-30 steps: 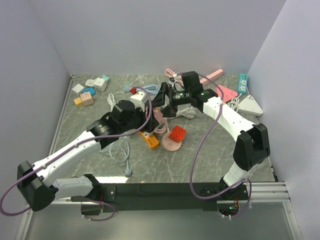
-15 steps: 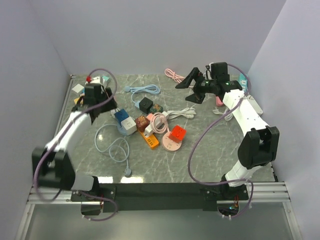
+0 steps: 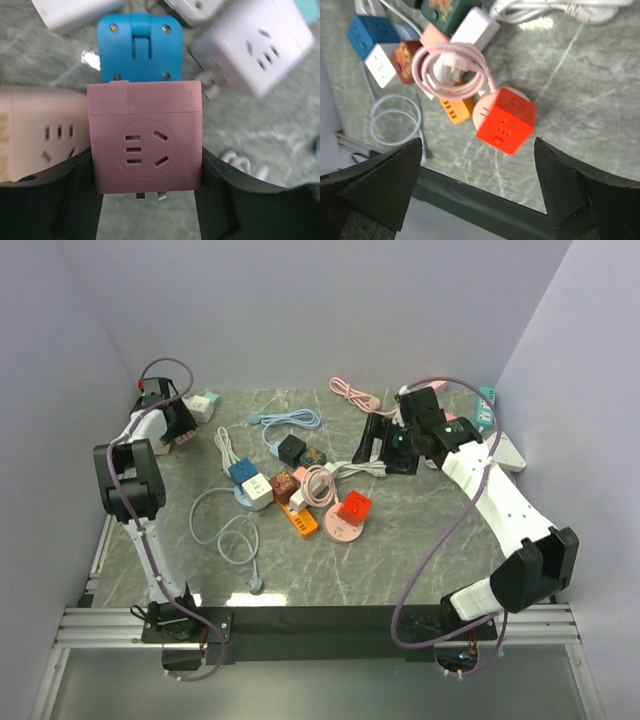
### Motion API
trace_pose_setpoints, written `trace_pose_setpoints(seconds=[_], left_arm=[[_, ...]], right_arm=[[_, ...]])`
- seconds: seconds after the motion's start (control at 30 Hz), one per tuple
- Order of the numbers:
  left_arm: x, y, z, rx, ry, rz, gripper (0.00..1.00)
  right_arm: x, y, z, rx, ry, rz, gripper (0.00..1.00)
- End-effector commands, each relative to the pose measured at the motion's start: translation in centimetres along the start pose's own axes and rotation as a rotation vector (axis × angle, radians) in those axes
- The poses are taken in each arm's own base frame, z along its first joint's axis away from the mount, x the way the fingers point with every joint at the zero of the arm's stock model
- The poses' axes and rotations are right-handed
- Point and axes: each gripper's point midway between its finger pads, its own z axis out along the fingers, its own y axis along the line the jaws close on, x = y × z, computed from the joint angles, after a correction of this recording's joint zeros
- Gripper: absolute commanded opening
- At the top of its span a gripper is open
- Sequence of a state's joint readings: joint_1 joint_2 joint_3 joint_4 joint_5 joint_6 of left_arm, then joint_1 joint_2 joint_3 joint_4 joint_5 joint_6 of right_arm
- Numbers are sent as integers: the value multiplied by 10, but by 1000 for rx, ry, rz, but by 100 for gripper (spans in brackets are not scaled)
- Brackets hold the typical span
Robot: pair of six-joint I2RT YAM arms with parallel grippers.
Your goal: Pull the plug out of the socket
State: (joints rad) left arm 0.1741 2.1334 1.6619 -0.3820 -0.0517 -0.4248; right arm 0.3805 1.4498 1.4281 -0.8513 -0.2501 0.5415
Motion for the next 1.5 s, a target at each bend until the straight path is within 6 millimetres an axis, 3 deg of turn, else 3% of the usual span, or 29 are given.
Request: trace_pose_setpoints(seconds=[0.0,0.07,0.1,0.13,0.17,0.23,0.27,0.3,0.37,0.4,0.47,0.53,0.57,0.63,0.67,0.73,0.77,0.8,0.83,0.87,0.93,1.03,1.07,1.1,1.2,1.33,1.4,1.43,1.47], left_arm=[[-17,5,8,-46,-12,-32,0],[-22,12,12,-68,-20,-61,1],[-17,18,17,-78,1,-72,9],[-16,19,17,-81,10,-73,9],[-17,19,16,-81,11,-83,26],[-22,15,7,-67,-11,-96,47],[-12,18,4,-71,4,-114,60],[-22,14,-11,-52,-25,-122,64],[-14,12,-22,-36,-22,-135,71],[-22,9,-38,-24,-47,-141,75],[-12,12,-50,-27,-23,-157,78],[-16,6,-74,6,-38,-169,79],[-4,8,-78,9,-16,-172,79],[-9,1,-106,52,-45,-183,81],[3,5,-111,46,-31,-186,81],[2,-8,-143,122,-54,-190,82],[15,-9,-149,137,-34,-192,82],[13,-16,-170,177,-62,-187,83],[23,-31,-181,245,-46,-162,84],[38,-33,-185,254,-24,-150,85],[52,-55,-215,345,-27,-107,85],[86,-67,-239,405,2,-76,86],[90,-69,-244,430,1,-81,86],[100,-85,-264,501,-6,-47,86],[132,-104,-282,605,9,1,86],[175,-113,-281,637,91,47,85],[199,-125,-284,676,124,96,84],[207,-128,-286,691,135,116,84],[213,-133,-288,711,142,134,84]], right_arm=[[15,-14,-13,102,-25,-67,99],[24,-15,-11,115,-8,-71,99],[31,-15,-9,129,7,-78,99],[35,-16,-8,142,10,-79,99],[38,-16,-5,148,16,-78,99],[48,-15,3,154,28,-57,99],[49,-13,8,153,26,-49,99],[52,-16,12,182,15,-47,99],[51,-17,19,204,-11,9,100],[55,-21,24,217,-12,31,100],[52,-21,30,229,-57,96,100],[53,-23,37,235,-75,146,100],[52,-23,41,238,-82,158,100],[49,-22,47,247,-96,181,100],[51,-23,55,254,-84,185,100],[51,-20,62,252,-74,197,100],[55,-20,72,257,-47,202,100],[55,-18,75,253,-38,205,100],[57,-17,79,249,-28,215,100],[60,-16,85,246,-13,217,100],[67,-15,88,250,5,224,100],[78,-22,90,276,23,229,99],[79,-21,92,264,18,231,96],[84,-25,95,268,29,235,94],[92,-27,104,259,56,247,81],[106,-28,111,243,100,269,72],[112,-30,112,226,116,273,51],[111,-26,109,204,111,270,27],[110,-21,105,170,121,273,14]])
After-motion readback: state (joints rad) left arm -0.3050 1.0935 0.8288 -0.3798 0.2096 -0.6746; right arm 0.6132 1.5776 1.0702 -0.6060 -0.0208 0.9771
